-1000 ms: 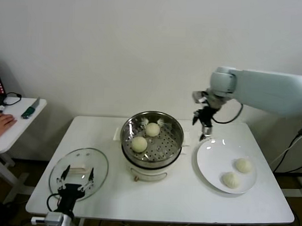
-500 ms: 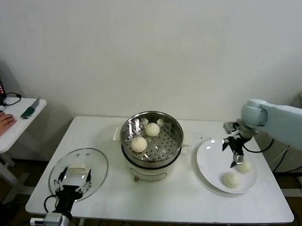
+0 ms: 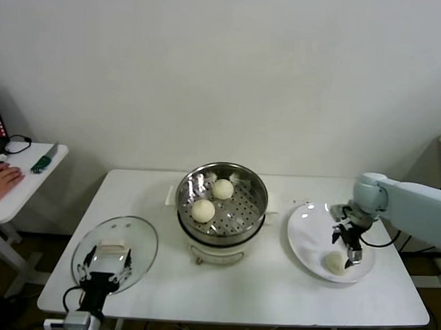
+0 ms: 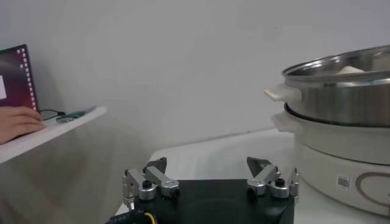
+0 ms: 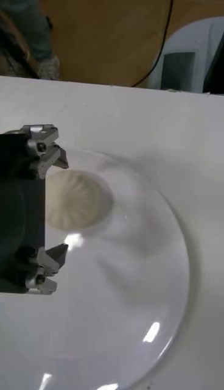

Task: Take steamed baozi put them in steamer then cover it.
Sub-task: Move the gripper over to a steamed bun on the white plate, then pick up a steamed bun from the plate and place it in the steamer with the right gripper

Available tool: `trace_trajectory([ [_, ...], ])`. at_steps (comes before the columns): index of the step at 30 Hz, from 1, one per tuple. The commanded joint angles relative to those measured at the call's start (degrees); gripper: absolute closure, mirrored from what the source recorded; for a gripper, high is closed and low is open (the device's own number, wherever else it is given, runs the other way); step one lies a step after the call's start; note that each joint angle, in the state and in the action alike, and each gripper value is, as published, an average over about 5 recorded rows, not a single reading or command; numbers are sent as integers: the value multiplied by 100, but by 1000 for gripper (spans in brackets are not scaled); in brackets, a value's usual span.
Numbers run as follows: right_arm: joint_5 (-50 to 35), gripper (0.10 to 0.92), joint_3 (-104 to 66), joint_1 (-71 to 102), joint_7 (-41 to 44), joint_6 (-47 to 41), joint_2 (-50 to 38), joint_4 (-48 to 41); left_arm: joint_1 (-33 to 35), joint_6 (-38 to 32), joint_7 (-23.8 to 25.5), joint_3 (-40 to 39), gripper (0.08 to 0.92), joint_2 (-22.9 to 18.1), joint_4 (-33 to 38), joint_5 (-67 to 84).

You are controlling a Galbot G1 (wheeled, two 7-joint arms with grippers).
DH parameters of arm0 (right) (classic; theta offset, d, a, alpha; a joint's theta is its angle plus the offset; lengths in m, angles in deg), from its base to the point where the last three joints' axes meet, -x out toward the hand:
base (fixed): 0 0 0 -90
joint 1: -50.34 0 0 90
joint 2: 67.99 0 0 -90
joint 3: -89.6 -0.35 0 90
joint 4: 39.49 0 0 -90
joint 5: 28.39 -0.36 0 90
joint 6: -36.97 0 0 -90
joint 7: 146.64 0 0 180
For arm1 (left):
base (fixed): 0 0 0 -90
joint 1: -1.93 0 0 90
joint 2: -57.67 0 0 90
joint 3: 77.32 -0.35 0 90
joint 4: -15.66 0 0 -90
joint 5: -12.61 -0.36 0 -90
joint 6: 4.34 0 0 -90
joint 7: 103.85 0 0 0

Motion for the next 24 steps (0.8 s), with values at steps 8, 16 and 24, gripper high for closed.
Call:
trace_trajectory([
  [8,171,217,-101,321,79,37,128,-249,2,2,-10,-1,177,-9,-33,-19],
  [16,273,277,-152,429,130,118,247,-381,-3,-9,-12,5,177,-11,-77,-32],
  [24,304,327,-194,461,137,199,339,-446,-6,-4,-15,0,177,-15,-68,-32],
])
